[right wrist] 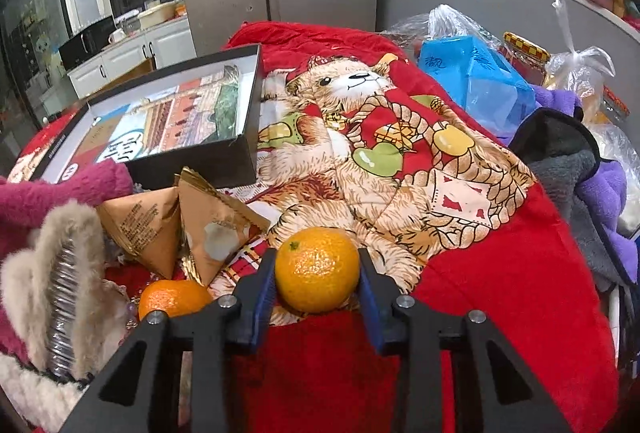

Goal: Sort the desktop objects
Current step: 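Close the left tool on the braided bracelet while the right tool grasps a mandarin orange, then carry the bracelet and orange into the black box and open both tools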

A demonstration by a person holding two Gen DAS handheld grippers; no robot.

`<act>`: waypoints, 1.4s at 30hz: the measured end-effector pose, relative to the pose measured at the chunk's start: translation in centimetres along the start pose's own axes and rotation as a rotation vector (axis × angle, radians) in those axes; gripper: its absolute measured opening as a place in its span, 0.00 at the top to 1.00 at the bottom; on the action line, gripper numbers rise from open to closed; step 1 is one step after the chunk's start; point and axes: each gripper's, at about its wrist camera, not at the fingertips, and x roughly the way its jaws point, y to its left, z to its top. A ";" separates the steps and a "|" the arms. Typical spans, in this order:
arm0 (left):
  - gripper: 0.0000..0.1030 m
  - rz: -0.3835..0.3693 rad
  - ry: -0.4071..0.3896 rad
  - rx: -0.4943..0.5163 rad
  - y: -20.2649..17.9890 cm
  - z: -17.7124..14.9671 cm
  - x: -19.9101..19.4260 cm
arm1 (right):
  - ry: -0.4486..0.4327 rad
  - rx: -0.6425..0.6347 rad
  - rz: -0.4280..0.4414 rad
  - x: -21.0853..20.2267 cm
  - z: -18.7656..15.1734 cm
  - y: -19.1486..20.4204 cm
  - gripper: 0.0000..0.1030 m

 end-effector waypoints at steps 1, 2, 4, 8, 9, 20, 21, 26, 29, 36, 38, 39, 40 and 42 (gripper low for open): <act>0.93 0.003 -0.003 0.001 0.0 0.0 -0.1 | -0.007 -0.002 0.001 -0.3 0.0 0.1 0.64; 0.93 0.007 -0.007 0.002 -0.1 0.1 -0.3 | -0.017 -0.011 0.003 -0.7 -0.1 0.2 0.64; 0.93 0.007 -0.018 0.001 -0.1 0.2 -0.7 | -0.040 -0.021 0.015 -1.7 -0.3 0.6 0.64; 0.93 0.004 -0.046 -0.002 -0.5 0.5 -2.0 | -0.083 -0.034 0.021 -3.9 -0.4 1.5 0.64; 0.93 0.006 -0.055 0.002 -0.7 0.6 -2.4 | -0.091 -0.043 0.012 -4.4 -0.4 1.8 0.64; 0.93 -0.003 -0.129 0.001 -3.6 1.0 -8.4 | -0.208 -0.079 0.114 -12.3 -0.5 5.9 0.64; 0.93 -0.008 -0.135 0.006 -4.0 1.1 -8.9 | -0.217 -0.085 0.124 -13.0 -0.7 6.5 0.64; 0.93 -0.020 -0.157 0.037 -5.9 1.2 -10.4 | -0.239 -0.140 0.165 -15.2 -1.1 9.0 0.64; 0.93 -0.032 -0.151 0.037 -6.5 1.0 -10.6 | -0.231 -0.151 0.189 -15.5 -1.5 9.6 0.63; 0.93 -0.050 -0.124 0.037 -6.9 1.6 -9.7 | -0.208 -0.157 0.206 -15.3 -1.6 10.0 0.63; 0.93 -0.054 -0.116 0.043 -7.3 2.3 -9.4 | -0.202 -0.153 0.217 -15.1 -1.2 10.1 0.63; 0.93 -0.061 -0.115 0.049 -7.5 2.8 -9.3 | -0.203 -0.152 0.218 -15.0 -1.0 10.1 0.63; 0.92 -0.064 -0.116 0.055 -7.7 3.3 -9.2 | -0.203 -0.152 0.217 -15.0 -0.7 10.2 0.63; 0.92 -0.067 -0.122 0.080 -8.5 4.6 -9.0 | -0.206 -0.155 0.219 -14.9 0.2 10.5 0.63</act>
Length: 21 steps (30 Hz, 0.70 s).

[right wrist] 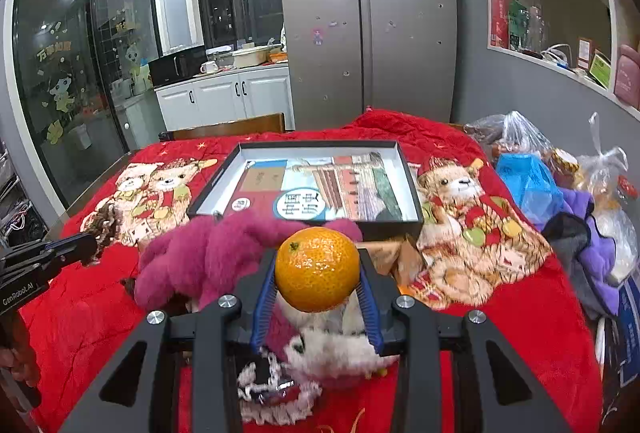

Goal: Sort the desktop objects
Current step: 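Carry the bracelet and orange into the black box and open both tools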

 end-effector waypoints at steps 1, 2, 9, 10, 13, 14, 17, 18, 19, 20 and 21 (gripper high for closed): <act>0.92 -0.004 -0.002 0.014 -0.4 1.0 0.3 | -0.002 -0.001 0.001 0.1 0.3 0.1 0.63; 0.92 -0.010 -0.006 0.024 -0.7 1.8 0.5 | -0.004 -0.005 0.006 0.3 0.9 0.2 0.63; 0.92 0.011 -0.031 0.045 -2.2 7.7 4.9 | -0.015 -0.009 -0.027 2.7 6.0 0.5 0.63; 0.92 0.008 -0.021 0.041 -2.3 8.2 5.9 | -0.014 -0.007 -0.030 3.2 6.6 0.5 0.63; 0.92 0.014 0.015 0.028 -2.2 9.7 9.4 | 0.008 -0.006 -0.032 5.6 7.9 0.0 0.63; 0.92 0.018 0.028 0.026 -2.2 10.1 10.7 | 0.019 -0.009 -0.036 6.6 8.2 -0.1 0.63; 0.92 0.044 0.080 0.027 -1.9 10.7 15.3 | 0.056 -0.009 -0.038 9.8 8.9 -0.6 0.63; 0.92 0.045 0.096 0.021 -1.9 10.7 16.5 | 0.071 -0.005 -0.036 11.0 9.1 -1.0 0.63; 0.92 0.038 0.118 0.012 -1.7 10.7 17.9 | 0.085 -0.003 -0.034 12.0 9.2 -1.3 0.63; 0.92 0.030 0.144 0.004 -1.4 10.5 19.3 | 0.100 -0.002 -0.033 13.3 9.3 -1.6 0.63; 0.92 0.027 0.161 -0.003 -1.1 10.4 20.4 | 0.116 -0.004 -0.037 14.5 9.4 -1.9 0.63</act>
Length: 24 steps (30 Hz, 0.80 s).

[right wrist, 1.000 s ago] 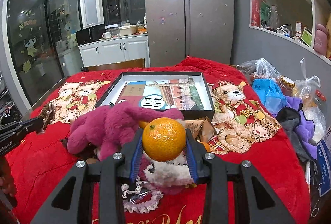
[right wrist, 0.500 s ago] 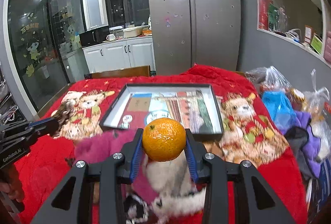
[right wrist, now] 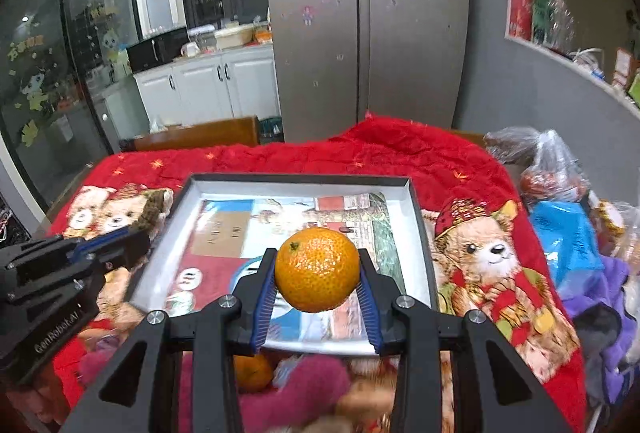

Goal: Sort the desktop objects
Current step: 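Carry the bracelet and orange into the black box and open both tools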

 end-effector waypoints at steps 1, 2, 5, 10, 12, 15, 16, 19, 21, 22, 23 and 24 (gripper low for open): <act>0.92 -0.005 0.013 -0.004 0.2 -0.2 0.9 | 0.019 -0.003 -0.005 1.3 0.1 -0.3 0.63; 0.92 -0.015 0.027 -0.009 0.4 -0.2 1.8 | 0.038 -0.003 -0.008 2.6 0.3 -0.6 0.63; 0.92 -0.038 0.040 -0.010 0.7 -0.5 2.7 | 0.073 -0.001 0.006 4.8 0.2 -1.2 0.63; 0.92 -0.025 0.067 0.026 0.2 -1.1 3.9 | 0.097 0.002 0.012 6.6 -0.2 -1.3 0.63; 0.92 -0.013 0.084 0.033 0.0 -1.5 4.6 | 0.097 -0.031 -0.037 7.2 -0.4 -0.8 0.63; 0.92 -0.008 0.087 0.036 0.0 -1.7 4.7 | 0.113 -0.038 -0.013 7.9 -0.5 -0.3 0.63; 0.92 -0.002 0.085 0.039 -0.1 -1.7 4.7 | 0.116 -0.044 -0.016 8.0 -0.5 -0.1 0.63; 0.92 0.003 0.086 0.039 -0.1 -1.7 4.6 | 0.127 -0.058 -0.016 8.3 -0.7 0.3 0.63; 0.92 0.004 0.086 0.040 -0.1 -1.7 4.7 | 0.130 -0.055 -0.016 8.4 -0.7 0.2 0.63; 0.92 0.005 0.087 0.041 -0.1 -1.8 4.7 | 0.130 -0.054 -0.018 8.3 -0.7 0.2 0.63; 0.92 0.010 0.087 0.041 -0.1 -1.7 4.7 | 0.133 -0.053 -0.019 8.3 -0.7 0.2 0.63; 0.92 0.015 0.088 0.043 0.0 -1.7 4.7 | 0.135 -0.052 -0.022 8.4 -0.7 0.1 0.63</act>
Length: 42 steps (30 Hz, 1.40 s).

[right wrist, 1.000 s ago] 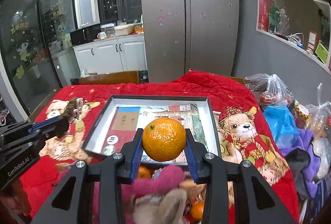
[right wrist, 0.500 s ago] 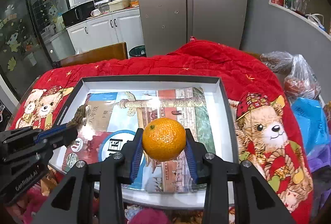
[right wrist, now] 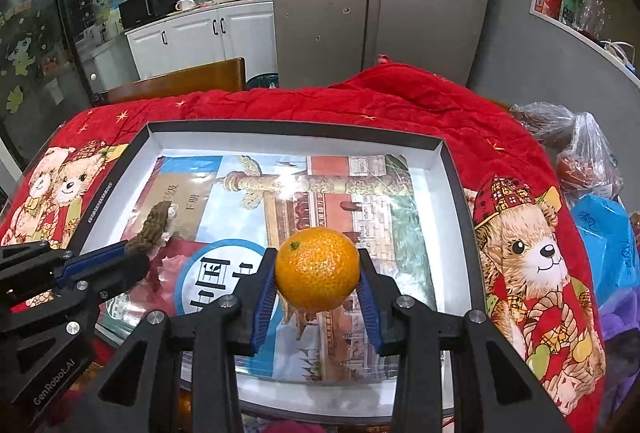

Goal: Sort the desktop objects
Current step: 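Carry the bracelet and orange into the black box and open both tools, then withdraw both open tools from the box back to the item pile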

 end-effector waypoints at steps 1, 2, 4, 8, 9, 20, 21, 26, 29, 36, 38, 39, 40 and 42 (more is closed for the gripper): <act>0.92 0.000 0.001 0.003 -0.1 0.0 0.0 | 0.001 0.001 -0.002 0.0 0.0 0.0 0.63; 0.92 0.002 0.002 0.002 -0.1 0.0 0.0 | 0.003 0.000 -0.001 0.1 0.0 0.0 0.63; 0.90 0.009 0.001 0.003 -0.1 0.0 0.0 | 0.005 0.000 0.004 0.1 -0.1 -0.1 0.63; 0.87 0.047 -0.003 0.006 -0.2 0.0 -0.1 | 0.004 -0.005 0.002 0.2 -0.1 0.2 0.63; 0.75 0.065 -0.002 0.010 -0.3 0.0 -0.1 | 0.005 -0.007 0.001 0.2 -0.1 0.3 0.62; 0.14 0.150 -0.048 -0.005 0.2 0.3 -1.5 | -0.056 -0.035 -0.086 -1.8 0.6 0.4 0.27; 0.14 0.154 -0.046 0.003 0.1 0.3 -1.4 | -0.057 -0.029 -0.084 -1.8 0.7 0.3 0.27; 0.14 0.170 -0.047 0.041 -0.8 0.2 -1.3 | -0.055 -0.015 -0.046 -2.0 0.6 0.3 0.24; 0.14 0.170 -0.043 0.041 -0.8 0.1 -1.3 | -0.063 -0.040 -0.059 -2.0 0.5 0.9 0.24; 0.13 0.166 -0.047 0.035 -0.6 0.1 -1.5 | -0.071 -0.030 -0.047 -2.6 0.7 0.8 0.24; 0.13 0.170 -0.048 0.034 -0.6 0.2 -1.6 | -0.077 -0.023 -0.039 -3.0 0.8 0.7 0.24; 0.13 0.170 -0.050 0.033 -0.6 0.2 -1.8 | -0.081 -0.021 -0.038 -3.2 0.8 0.6 0.24; 0.13 0.167 -0.054 0.031 -0.6 0.2 -1.9 | -0.085 -0.017 -0.038 -3.4 0.9 0.5 0.24; 0.13 0.167 -0.061 0.032 -0.6 0.3 -2.3 | -0.092 -0.009 -0.033 -3.8 1.0 0.2 0.24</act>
